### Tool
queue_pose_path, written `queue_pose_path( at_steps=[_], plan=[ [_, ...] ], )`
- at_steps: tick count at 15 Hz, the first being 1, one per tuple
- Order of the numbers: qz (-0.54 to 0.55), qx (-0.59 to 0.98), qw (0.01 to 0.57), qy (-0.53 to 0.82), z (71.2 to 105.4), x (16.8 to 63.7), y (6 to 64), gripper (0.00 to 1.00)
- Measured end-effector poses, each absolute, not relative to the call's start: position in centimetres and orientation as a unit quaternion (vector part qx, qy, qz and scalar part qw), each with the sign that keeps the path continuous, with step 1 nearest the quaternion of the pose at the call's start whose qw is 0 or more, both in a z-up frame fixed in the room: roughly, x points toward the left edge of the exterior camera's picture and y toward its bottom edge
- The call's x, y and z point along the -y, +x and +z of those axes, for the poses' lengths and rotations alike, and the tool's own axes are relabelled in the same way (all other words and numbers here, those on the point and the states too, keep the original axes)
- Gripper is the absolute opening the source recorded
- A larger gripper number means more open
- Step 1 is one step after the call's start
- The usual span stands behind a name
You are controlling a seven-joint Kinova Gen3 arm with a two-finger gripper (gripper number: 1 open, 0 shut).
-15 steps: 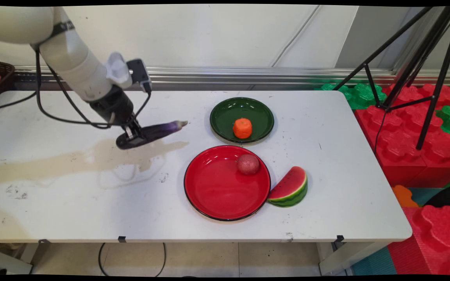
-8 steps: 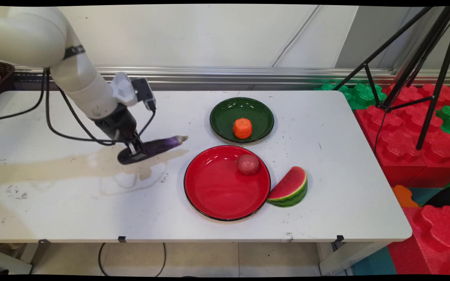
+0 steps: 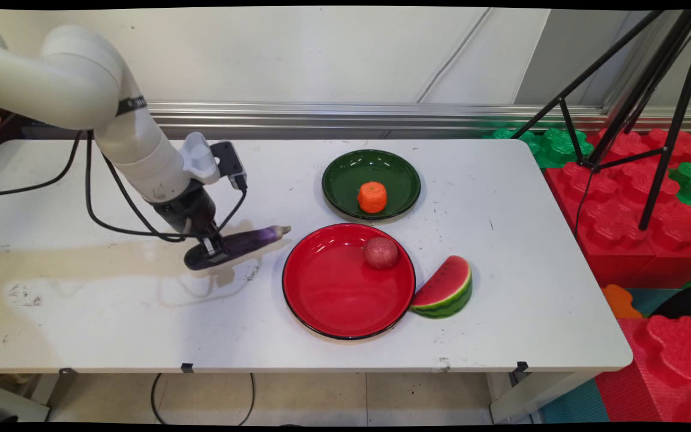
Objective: Place the picked object on the table
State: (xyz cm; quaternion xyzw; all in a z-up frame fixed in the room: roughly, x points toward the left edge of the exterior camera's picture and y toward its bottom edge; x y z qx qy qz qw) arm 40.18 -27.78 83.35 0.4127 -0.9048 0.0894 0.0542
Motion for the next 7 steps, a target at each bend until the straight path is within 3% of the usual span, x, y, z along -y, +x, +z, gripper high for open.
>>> queue_pose_path(
  at_steps=[1, 2, 7],
  plan=[
    [0.088, 0.905, 0.054, 0.413, 83.01, 27.74, 40.06, 0.00],
    [0.087, 0.905, 0.053, 0.414, 82.73, 27.69, 39.99, 1.00],
    [0.086, 0.906, 0.051, 0.412, 82.11, 27.29, 39.98, 1.00]
  ],
)
